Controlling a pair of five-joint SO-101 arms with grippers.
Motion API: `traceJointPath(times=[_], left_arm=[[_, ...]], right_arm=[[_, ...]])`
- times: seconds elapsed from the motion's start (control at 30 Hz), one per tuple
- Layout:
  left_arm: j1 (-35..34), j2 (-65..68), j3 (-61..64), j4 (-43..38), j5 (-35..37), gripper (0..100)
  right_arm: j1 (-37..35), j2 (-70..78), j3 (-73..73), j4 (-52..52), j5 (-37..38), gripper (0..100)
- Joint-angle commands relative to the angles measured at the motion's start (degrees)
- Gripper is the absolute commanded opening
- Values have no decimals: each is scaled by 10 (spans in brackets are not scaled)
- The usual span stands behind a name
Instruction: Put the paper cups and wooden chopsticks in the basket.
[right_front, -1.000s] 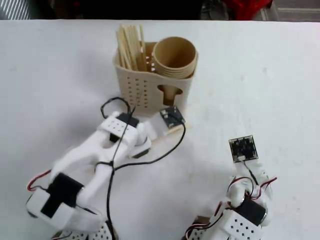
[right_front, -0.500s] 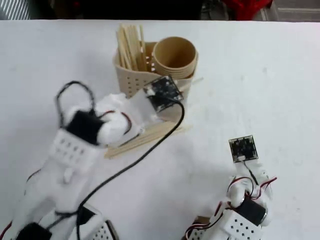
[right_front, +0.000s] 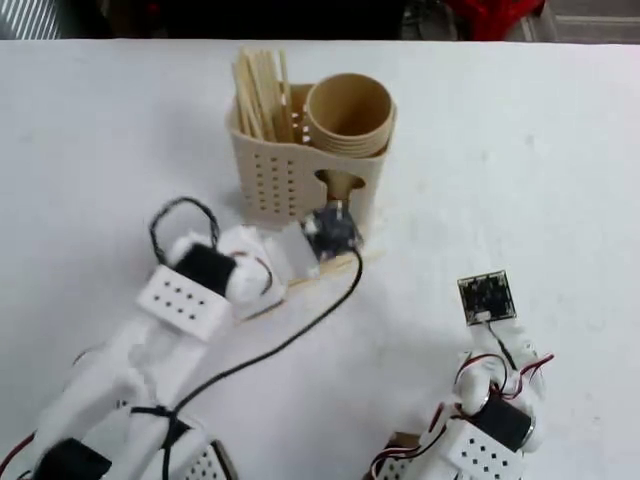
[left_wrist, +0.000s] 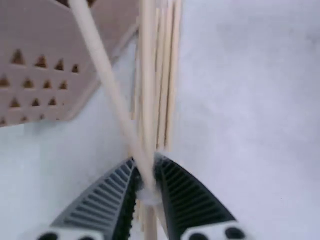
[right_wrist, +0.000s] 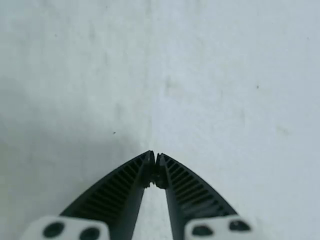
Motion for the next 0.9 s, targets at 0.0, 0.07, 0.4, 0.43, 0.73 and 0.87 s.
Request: traceJointPath(times=[0.0,0.07,0.4,0.43,0.73,0.87], left_arm=[[-6,24,86,-105,-10,22],[-6,46,103,-133,-11,22],[-7,211,48,-212,-5,24],[-7,216,41,-207,-4,24],[-6,139,62,-200,25,83],[-6,100,89,-202,25,86]], right_arm=[[0,-2,5,-8,2,18],[0,-2,5,-8,2,18],[0,-2,5,-8,2,18],[0,-2,5,-8,2,18],[0,-2,5,-8,2,18],[0,-2,5,-8,2,18]])
